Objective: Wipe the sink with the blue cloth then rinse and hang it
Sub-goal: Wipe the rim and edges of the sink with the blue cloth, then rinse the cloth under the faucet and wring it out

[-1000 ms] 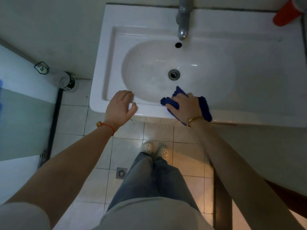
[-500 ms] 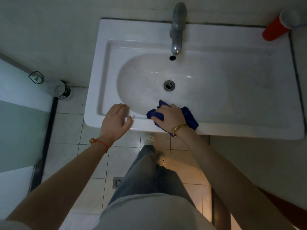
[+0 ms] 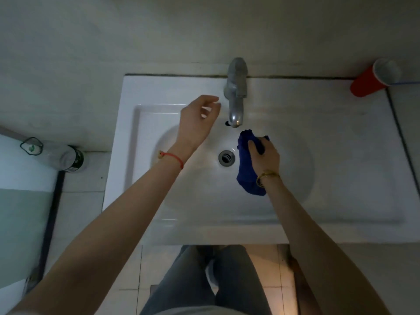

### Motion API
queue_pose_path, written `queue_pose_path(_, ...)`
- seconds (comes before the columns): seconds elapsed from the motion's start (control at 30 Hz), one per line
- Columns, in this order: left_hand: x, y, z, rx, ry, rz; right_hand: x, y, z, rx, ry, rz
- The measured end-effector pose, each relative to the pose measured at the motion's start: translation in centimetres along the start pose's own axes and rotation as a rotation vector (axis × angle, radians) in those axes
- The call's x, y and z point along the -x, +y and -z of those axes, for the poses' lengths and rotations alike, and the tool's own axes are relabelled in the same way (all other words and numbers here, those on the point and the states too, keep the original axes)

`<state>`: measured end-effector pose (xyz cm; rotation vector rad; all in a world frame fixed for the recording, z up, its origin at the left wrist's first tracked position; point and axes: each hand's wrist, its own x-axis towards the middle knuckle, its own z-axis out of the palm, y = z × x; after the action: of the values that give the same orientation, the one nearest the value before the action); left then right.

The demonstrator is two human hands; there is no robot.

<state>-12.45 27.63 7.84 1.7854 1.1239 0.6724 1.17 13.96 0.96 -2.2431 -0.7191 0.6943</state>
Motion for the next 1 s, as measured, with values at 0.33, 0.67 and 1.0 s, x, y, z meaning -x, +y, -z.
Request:
queue_pose_path(0.33,-3.2,1.8,-3.6,0.215,-0.090,0.050,-4.0,-0.6,-1.2,-0.173,-0.047,-0.049)
queue_pose_path(0.67,-4.0,1.9,-3.9,0.237,-0.043,0.017,-5.0,-1.3,-1.5,-0.318,-0.051,-0.014)
queue_pose_path(1.0,-4.5,2.7,-3.7,0.219,0.005,0.001,-4.8,-1.1,-3.3,-0.363,-0.091,-0.045)
